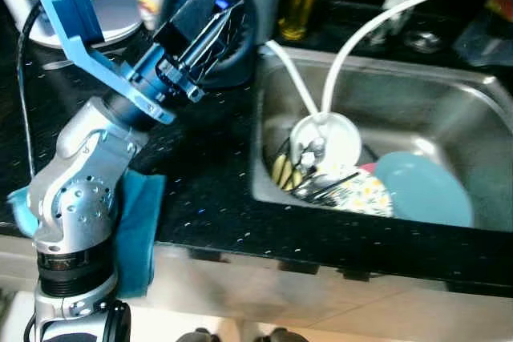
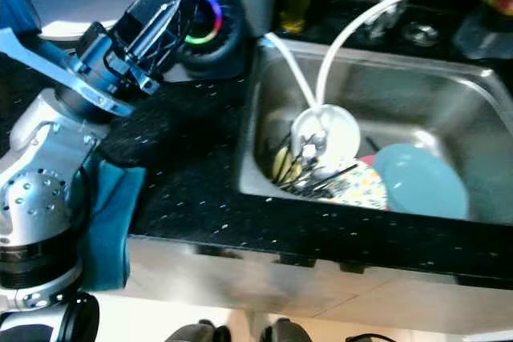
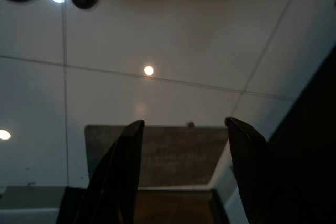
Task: Kitchen organization
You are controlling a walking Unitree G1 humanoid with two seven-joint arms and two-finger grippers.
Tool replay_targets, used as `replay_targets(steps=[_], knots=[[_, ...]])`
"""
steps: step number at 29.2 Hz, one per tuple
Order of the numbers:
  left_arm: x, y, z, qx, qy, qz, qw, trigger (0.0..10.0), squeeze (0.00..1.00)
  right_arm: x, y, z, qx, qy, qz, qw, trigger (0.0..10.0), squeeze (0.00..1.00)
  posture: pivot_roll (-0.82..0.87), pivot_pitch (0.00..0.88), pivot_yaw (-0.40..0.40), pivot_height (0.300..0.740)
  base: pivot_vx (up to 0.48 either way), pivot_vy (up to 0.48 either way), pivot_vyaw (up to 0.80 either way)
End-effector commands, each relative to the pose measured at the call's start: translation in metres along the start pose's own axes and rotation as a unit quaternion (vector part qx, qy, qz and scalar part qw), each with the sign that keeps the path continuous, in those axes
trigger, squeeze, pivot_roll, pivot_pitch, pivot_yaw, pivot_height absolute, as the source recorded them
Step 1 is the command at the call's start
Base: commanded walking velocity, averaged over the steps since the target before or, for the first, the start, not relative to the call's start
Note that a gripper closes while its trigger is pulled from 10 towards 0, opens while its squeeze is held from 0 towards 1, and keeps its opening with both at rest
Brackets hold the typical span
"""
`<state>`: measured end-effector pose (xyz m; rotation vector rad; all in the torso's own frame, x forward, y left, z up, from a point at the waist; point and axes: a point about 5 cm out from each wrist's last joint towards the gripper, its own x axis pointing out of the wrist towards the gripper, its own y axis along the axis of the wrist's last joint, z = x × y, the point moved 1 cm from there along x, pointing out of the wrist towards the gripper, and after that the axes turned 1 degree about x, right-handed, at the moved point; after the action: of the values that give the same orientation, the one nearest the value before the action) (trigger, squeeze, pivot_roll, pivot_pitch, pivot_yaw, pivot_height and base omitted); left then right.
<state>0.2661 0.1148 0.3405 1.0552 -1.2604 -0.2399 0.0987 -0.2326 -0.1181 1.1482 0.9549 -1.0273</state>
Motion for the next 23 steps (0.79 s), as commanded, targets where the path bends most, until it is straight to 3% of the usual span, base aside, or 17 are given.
replay_targets(steps=[1,15,23], knots=[[0.0053,0.0084,0.0070,0.009,-0.024,0.014,1.000,10.0,0.00,-0.0002,-0.0066,-0.0002,0.003,-0.002,-0.012,1.000,10.0,0.00,0.09,0.149,-0.051,0.740,0.000,0.341,0.00],[0.0043,0.0131,0.0082,0.016,-0.025,0.019,0.999,10.0,0.00,0.0002,-0.0057,-0.0054,0.000,0.000,-0.011,1.000,10.0,0.00,0.09,0.148,-0.056,0.740,0.000,0.339,0.00],[0.0037,0.0145,0.0056,0.021,-0.015,0.018,1.000,10.0,0.00,-0.0002,-0.0094,-0.0021,0.001,0.000,-0.014,1.000,10.0,0.00,0.09,0.148,-0.054,0.740,0.000,0.000,0.00]])
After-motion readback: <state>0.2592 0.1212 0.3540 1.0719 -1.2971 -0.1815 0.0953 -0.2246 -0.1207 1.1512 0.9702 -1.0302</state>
